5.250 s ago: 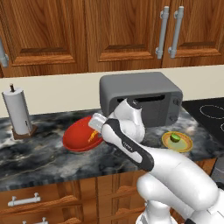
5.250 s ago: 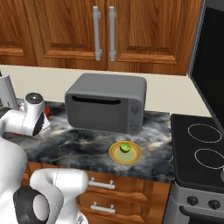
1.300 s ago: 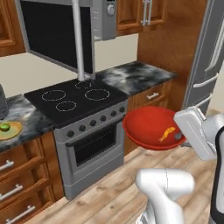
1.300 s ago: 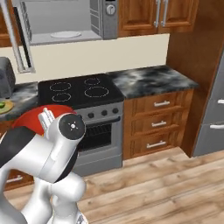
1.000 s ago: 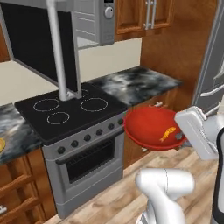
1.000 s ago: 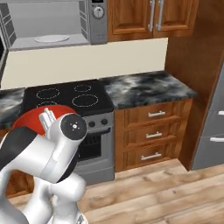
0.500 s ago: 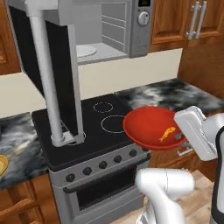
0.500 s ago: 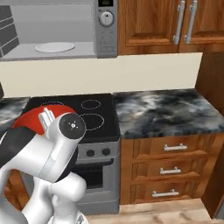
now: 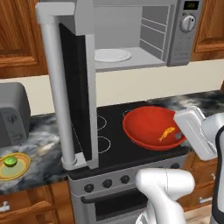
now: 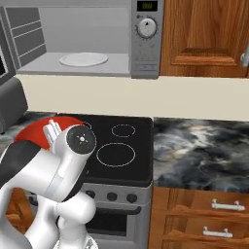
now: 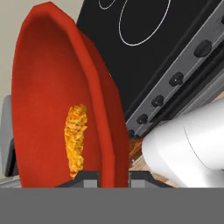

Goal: Remove the kiwi from the bowl and place it on the small plate. Then place the bowl with only the shrimp in the microwave, close the door, and press the start button to microwave the shrimp.

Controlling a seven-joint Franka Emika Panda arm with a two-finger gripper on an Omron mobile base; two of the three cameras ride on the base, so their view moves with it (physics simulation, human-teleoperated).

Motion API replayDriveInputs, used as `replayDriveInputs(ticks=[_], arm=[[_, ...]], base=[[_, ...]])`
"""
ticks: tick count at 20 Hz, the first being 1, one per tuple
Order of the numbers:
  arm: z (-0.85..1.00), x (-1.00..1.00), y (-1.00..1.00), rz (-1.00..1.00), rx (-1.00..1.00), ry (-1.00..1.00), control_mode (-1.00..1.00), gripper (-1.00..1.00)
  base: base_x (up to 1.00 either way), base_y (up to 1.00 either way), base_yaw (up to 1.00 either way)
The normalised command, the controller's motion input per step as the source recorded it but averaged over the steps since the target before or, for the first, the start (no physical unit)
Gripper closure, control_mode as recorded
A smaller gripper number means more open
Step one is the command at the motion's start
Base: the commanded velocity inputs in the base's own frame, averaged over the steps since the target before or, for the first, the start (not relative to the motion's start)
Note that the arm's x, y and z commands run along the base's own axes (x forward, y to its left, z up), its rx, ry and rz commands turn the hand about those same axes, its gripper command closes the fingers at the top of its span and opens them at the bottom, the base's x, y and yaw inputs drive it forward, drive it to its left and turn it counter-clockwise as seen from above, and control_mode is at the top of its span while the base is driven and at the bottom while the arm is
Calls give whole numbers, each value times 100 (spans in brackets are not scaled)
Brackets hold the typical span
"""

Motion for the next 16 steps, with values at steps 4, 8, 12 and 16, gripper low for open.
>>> replayDriveInputs(ticks=[4,8,12,16], arm=[[0,0,0,0,0,0,100,100],[0,0,0,0,0,0,100,100],[0,0,0,0,0,0,100,100],[0,0,0,0,0,0,100,100]], base=[[66,0,19],[43,0,15],[25,0,17],[23,0,14]])
